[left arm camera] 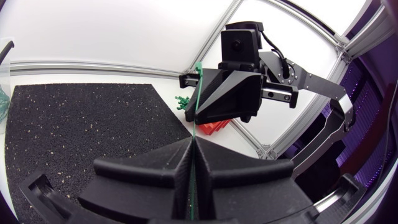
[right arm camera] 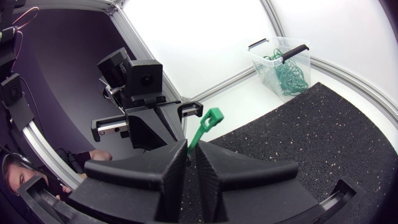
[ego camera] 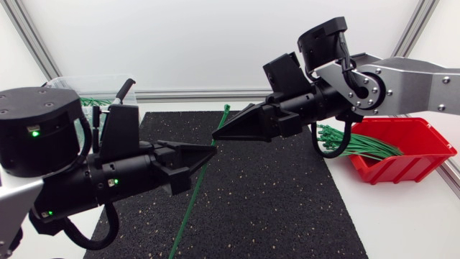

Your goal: Take a green cable tie from the red box, thread the tail through the head to close it, then place it in the transparent bin on the left.

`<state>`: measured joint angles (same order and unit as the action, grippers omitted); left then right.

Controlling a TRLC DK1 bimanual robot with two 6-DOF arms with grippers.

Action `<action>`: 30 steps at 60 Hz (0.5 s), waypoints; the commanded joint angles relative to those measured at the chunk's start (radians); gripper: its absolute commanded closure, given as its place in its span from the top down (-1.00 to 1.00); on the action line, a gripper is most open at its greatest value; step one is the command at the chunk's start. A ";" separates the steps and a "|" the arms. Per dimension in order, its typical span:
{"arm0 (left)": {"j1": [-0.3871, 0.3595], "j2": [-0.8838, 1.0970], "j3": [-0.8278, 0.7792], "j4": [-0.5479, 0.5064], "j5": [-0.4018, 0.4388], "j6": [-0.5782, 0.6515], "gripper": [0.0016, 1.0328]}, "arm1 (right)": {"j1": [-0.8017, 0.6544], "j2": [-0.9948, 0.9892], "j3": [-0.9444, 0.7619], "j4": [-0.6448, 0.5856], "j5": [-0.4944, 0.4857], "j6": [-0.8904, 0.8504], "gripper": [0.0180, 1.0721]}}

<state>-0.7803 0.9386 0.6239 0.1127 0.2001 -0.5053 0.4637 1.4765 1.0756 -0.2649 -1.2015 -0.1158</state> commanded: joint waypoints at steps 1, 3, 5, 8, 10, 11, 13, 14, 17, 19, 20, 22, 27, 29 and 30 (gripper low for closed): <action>-0.004 -0.003 0.033 0.002 -0.008 -0.025 -0.92 | 0.010 -0.012 -0.032 0.009 0.005 0.010 -0.88; 0.000 -0.003 0.033 0.002 -0.010 -0.025 -0.92 | 0.010 -0.015 -0.034 0.009 0.019 0.010 -0.88; 0.001 -0.003 0.033 0.004 -0.010 -0.025 -0.92 | 0.012 -0.021 -0.037 0.009 0.029 0.010 -0.88; -0.002 0.002 0.033 0.004 -0.008 -0.021 -0.89 | 0.013 -0.030 -0.042 0.009 0.046 0.010 -0.89; -0.004 0.002 0.033 0.008 -0.008 -0.009 -0.76 | 0.018 -0.038 -0.043 0.010 0.077 0.010 -0.89; 0.000 0.002 0.031 0.012 -0.008 -0.007 -0.71 | 0.020 -0.039 -0.043 0.010 0.091 0.008 -0.88; 0.012 0.003 0.034 0.007 -0.007 -0.004 -0.59 | 0.024 -0.042 -0.045 0.012 0.108 0.007 -0.89; 0.018 0.003 0.036 0.002 -0.002 0.007 -0.53 | 0.026 -0.044 -0.045 0.010 0.114 0.007 -0.89; 0.032 0.003 0.043 -0.013 0.005 0.039 -0.39 | 0.026 -0.051 -0.046 0.009 0.149 0.005 -0.89; 0.049 0.003 0.048 -0.018 0.005 0.059 -0.33 | 0.026 -0.056 -0.048 0.003 0.169 -0.001 -0.89; 0.062 0.003 0.051 -0.022 0.007 0.073 -0.29 | 0.026 -0.059 -0.048 -0.004 0.175 -0.005 -0.89; 0.096 0.003 0.066 -0.054 0.018 0.133 -0.10 | 0.026 -0.067 -0.043 -0.040 0.195 -0.039 -0.89; 0.138 0.005 0.088 -0.104 0.032 0.214 0.11 | 0.026 -0.076 -0.037 -0.111 0.249 -0.101 -0.89; 0.162 0.003 0.092 -0.114 0.035 0.232 0.11 | 0.026 -0.078 -0.036 -0.134 0.264 -0.124 -0.89; 0.173 0.003 0.094 -0.119 0.038 0.240 0.11 | 0.026 -0.078 -0.034 -0.146 0.269 -0.136 -0.89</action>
<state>-0.6521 0.9390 0.6735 0.0139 0.2192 -0.3477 0.4862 1.4185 1.0599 -0.3656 -0.9581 -0.1829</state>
